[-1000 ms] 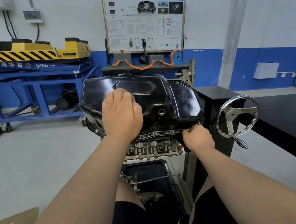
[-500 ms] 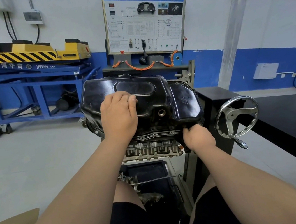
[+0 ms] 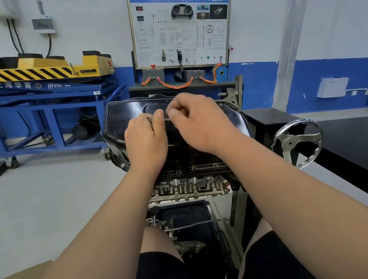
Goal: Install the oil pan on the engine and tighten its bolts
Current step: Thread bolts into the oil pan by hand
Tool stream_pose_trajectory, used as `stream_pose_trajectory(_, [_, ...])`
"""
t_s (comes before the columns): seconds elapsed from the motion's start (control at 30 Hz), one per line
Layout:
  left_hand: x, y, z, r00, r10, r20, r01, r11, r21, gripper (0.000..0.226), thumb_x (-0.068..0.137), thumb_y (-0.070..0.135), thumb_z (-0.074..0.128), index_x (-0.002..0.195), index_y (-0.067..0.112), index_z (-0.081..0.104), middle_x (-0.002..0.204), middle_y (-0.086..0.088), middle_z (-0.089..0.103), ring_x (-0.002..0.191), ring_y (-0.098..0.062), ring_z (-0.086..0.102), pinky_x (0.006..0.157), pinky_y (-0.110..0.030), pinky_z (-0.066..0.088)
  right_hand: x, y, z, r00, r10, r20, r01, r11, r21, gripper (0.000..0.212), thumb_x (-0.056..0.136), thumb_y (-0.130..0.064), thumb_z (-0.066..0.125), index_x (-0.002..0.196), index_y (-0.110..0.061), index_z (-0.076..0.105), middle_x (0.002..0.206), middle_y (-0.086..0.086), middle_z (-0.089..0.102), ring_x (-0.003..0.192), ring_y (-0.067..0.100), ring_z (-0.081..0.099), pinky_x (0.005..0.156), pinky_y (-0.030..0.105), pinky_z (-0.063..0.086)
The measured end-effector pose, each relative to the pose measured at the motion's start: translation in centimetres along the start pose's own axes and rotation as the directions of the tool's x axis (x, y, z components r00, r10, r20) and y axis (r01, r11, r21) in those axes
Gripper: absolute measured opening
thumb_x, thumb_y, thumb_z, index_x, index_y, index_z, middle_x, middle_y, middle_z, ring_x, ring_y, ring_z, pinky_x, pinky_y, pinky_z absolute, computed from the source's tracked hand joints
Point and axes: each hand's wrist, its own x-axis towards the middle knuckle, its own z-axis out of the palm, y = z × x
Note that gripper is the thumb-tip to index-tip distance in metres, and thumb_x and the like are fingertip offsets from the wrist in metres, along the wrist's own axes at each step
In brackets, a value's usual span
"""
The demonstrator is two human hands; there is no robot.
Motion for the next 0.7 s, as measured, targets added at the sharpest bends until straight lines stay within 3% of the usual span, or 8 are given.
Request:
stream_pose_trajectory(0.07, [0.2, -0.2, -0.1, 1.0, 0.022, 0.021, -0.023, 0.999, 0.023, 0.05, 0.098, 0.039, 0.031, 0.064, 0.008, 0.05, 0.07, -0.006, 0.053, 0.073, -0.03, 0.05, 0.065, -0.041, 0.038, 2.6, -0.1, 0.9, 0.999, -0.019, -0.026, 0.02, 0.999, 0.048, 0.019, 0.094, -0.027, 0.045, 0.105, -0.025, 0.061, 0.102, -0.009, 0.063, 0.093, 0.01, 0.055, 0.08, 0.025, 0.041])
stream_pose_trajectory(0.13, [0.2, -0.4, -0.3, 0.998, 0.051, 0.034, -0.052, 0.999, 0.017, 0.047, 0.1, 0.032, 0.033, 0.068, 0.005, 0.054, 0.077, -0.01, 0.057, 0.077, -0.029, 0.053, 0.07, -0.043, 0.042, 4.5, 0.7, 2.4, 0.997, 0.02, 0.075, -0.028, 0.994, 0.104, 0.029, 0.098, -0.026, 0.039, 0.119, -0.019, 0.058, 0.122, -0.001, 0.059, 0.113, 0.016, 0.05, 0.094, 0.029, 0.037])
stream_pose_trajectory(0.23, [0.2, -0.6, -1.1, 0.999, 0.023, 0.047, -0.016, 0.989, -0.148, 0.041, 0.101, 0.027, 0.033, 0.066, 0.02, 0.054, 0.071, 0.003, 0.056, 0.07, 0.001, 0.054, 0.065, -0.016, 0.041, 5.1, 2.8, 4.9, 0.99, -0.049, 0.134, 0.077, 0.973, -0.219, 0.034, 0.099, -0.032, 0.034, 0.123, -0.024, 0.056, 0.133, -0.003, 0.053, 0.126, 0.019, 0.042, 0.108, 0.042, 0.026])
stream_pose_trajectory(0.3, [0.2, -0.8, -2.2, 0.995, -0.099, 0.03, 0.104, 0.963, -0.249, 0.041, 0.101, 0.031, 0.032, 0.068, 0.019, 0.053, 0.072, 0.006, 0.055, 0.066, 0.009, 0.05, 0.061, -0.01, 0.035, 4.7, 3.5, 6.1, 0.987, -0.116, 0.108, 0.147, 0.923, -0.356, 0.038, 0.097, -0.041, 0.033, 0.129, -0.029, 0.05, 0.141, -0.007, 0.044, 0.133, 0.016, 0.032, 0.112, 0.046, 0.018])
stream_pose_trajectory(0.43, [-1.2, -2.7, -5.4, 0.983, -0.181, 0.04, 0.179, 0.869, -0.461, 0.022, 0.081, 0.025, 0.028, 0.067, 0.014, 0.04, 0.079, -0.01, 0.046, 0.078, -0.019, 0.045, 0.073, -0.027, 0.036, 5.1, 3.6, 6.6, 0.989, -0.114, 0.094, 0.143, 0.899, -0.414, 0.043, 0.096, -0.043, 0.031, 0.136, -0.03, 0.04, 0.145, -0.007, 0.037, 0.135, 0.018, 0.027, 0.113, 0.048, 0.016])
stream_pose_trajectory(0.5, [-3.0, -4.4, -6.3, 0.979, -0.187, 0.08, 0.203, 0.897, -0.393, 0.016, 0.079, 0.022, 0.026, 0.069, 0.014, 0.037, 0.076, -0.005, 0.043, 0.071, -0.01, 0.041, 0.066, -0.025, 0.035, 5.1, 3.6, 6.6, 0.991, -0.104, 0.09, 0.133, 0.893, -0.431, 0.042, 0.096, -0.042, 0.032, 0.135, -0.03, 0.038, 0.146, -0.007, 0.036, 0.135, 0.018, 0.027, 0.113, 0.047, 0.016])
stream_pose_trajectory(0.6, [-6.2, -7.6, -5.5, 0.926, -0.353, 0.133, 0.371, 0.917, -0.146, 0.022, 0.089, 0.023, 0.029, 0.073, 0.018, 0.043, 0.074, 0.002, 0.051, 0.065, 0.0, 0.047, 0.059, -0.03, 0.032, 4.9, 3.5, 6.7, 0.991, -0.107, 0.075, 0.13, 0.884, -0.448, 0.04, 0.096, -0.04, 0.034, 0.135, -0.03, 0.039, 0.145, -0.007, 0.036, 0.135, 0.017, 0.027, 0.113, 0.045, 0.016])
stream_pose_trajectory(0.7, [-8.1, -11.4, -3.8, 0.815, -0.468, 0.341, 0.38, 0.877, 0.295, 0.028, 0.099, 0.021, 0.031, 0.092, 0.009, 0.056, 0.092, -0.012, 0.062, 0.089, -0.029, 0.057, 0.07, -0.035, 0.04, 4.9, 3.4, 6.6, 0.992, -0.108, 0.068, 0.127, 0.882, -0.453, 0.039, 0.096, -0.04, 0.034, 0.134, -0.03, 0.039, 0.144, -0.008, 0.037, 0.134, 0.017, 0.028, 0.113, 0.044, 0.016])
